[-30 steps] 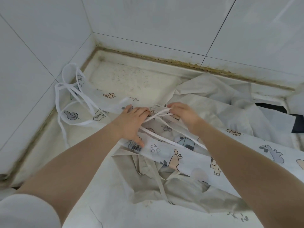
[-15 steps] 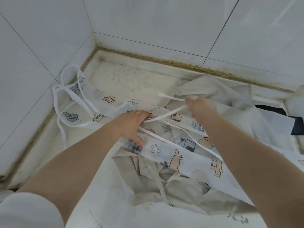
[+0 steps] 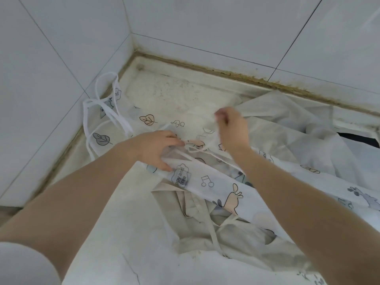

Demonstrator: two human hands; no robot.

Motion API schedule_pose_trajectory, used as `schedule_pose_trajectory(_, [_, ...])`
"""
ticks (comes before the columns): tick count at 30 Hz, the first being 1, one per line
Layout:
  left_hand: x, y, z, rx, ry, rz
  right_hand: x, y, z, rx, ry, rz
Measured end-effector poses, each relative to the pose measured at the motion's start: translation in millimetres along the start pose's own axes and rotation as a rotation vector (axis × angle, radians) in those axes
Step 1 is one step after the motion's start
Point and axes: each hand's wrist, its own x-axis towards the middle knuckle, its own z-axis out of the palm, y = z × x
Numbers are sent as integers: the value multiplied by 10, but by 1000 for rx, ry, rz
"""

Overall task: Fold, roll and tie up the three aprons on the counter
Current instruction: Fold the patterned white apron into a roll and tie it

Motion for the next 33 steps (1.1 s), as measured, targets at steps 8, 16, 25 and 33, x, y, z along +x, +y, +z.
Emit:
schedule_pose_trajectory(8, [21,-46,-25,-80,-5,-72,-148,-246,56,-697,-114,-275])
schedule_pose_trajectory(16, [87,60,-107,76,129,-29,-293,-242,820,-895,-469,-319])
schedule_pose_trajectory(25, [122,-51,-12,129,188,6,-256,-251,1061,-582,-425,-44])
schedule_pose_trajectory(33, [119,-17,-10,118,49,-57,-163,0,235,941,-792,273])
